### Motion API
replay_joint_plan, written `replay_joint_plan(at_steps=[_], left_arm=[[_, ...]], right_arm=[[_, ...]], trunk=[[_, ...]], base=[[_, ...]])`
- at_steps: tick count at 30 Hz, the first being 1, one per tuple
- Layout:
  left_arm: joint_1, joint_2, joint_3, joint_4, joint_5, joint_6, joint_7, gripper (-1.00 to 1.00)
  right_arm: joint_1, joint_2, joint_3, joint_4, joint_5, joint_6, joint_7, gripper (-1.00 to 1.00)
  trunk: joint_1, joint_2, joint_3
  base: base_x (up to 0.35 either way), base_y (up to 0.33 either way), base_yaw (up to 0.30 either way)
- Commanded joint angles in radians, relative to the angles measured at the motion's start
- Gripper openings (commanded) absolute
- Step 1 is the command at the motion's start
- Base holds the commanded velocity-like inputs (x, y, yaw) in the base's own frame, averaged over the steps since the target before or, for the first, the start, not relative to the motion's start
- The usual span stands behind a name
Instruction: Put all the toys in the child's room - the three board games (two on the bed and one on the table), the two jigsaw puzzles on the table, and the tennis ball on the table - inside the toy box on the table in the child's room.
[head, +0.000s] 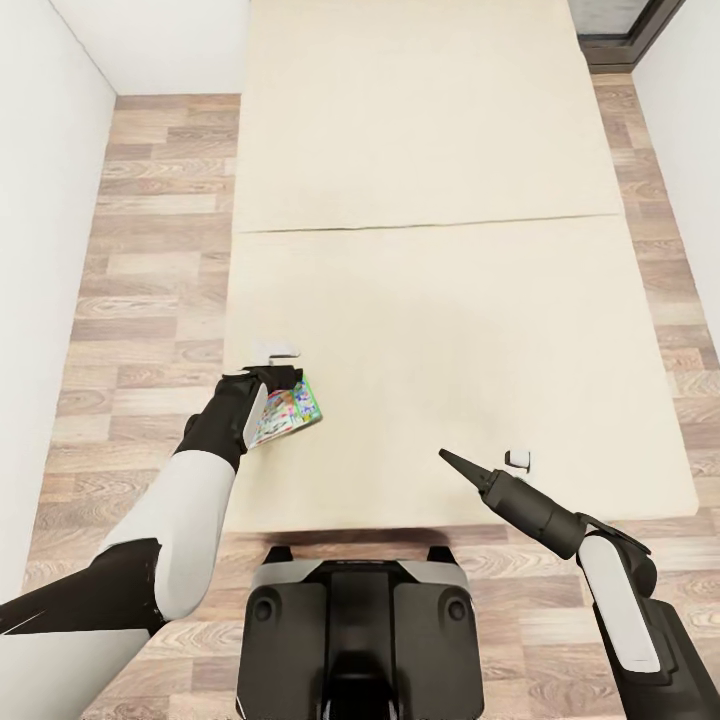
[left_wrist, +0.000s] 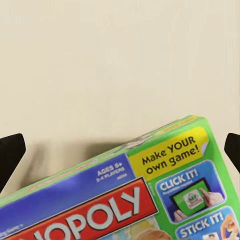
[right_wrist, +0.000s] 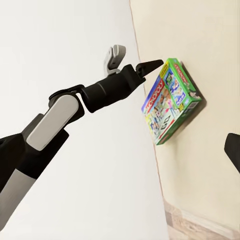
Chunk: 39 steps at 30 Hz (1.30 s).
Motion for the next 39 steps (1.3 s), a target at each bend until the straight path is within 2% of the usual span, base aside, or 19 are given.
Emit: replay_joint_plan(at_steps=[1, 11, 33, 39], left_arm=[[-0.001, -0.001, 0.005, -0.001, -0.005, -0.001, -0.002, 1.00], [0.000, -0.001, 0.003, -0.001, -0.005, -0.020, -0.002, 1.00], [0.000, -0.001, 0.000, 0.006, -0.003, -0.023, -0.002, 1.00], [0.000, -0.001, -0.001, 0.038, 0.001, -0.024, -0.003, 1.00]], right_arm=[[0.000, 0.000, -0.001, 0.000, -0.003, 0.006, 0.001, 1.00], [0.000, 0.000, -0.001, 0.000, -0.003, 0.006, 0.001, 1.00], [0.000, 0.000, 0.001, 0.000, -0.003, 0.006, 0.001, 1.00], [0.000, 0.001, 0.001, 0.000, -0.003, 0.006, 0.001, 1.00]], trunk=[[0.001, -0.002, -0.003], [0.001, -0.002, -0.015], [0.001, -0.002, -0.016], [0.001, -0.002, -0.016]], base=[[0.000, 0.000, 0.000], [0.000, 0.000, 0.000], [0.000, 0.000, 0.000], [0.000, 0.000, 0.000]])
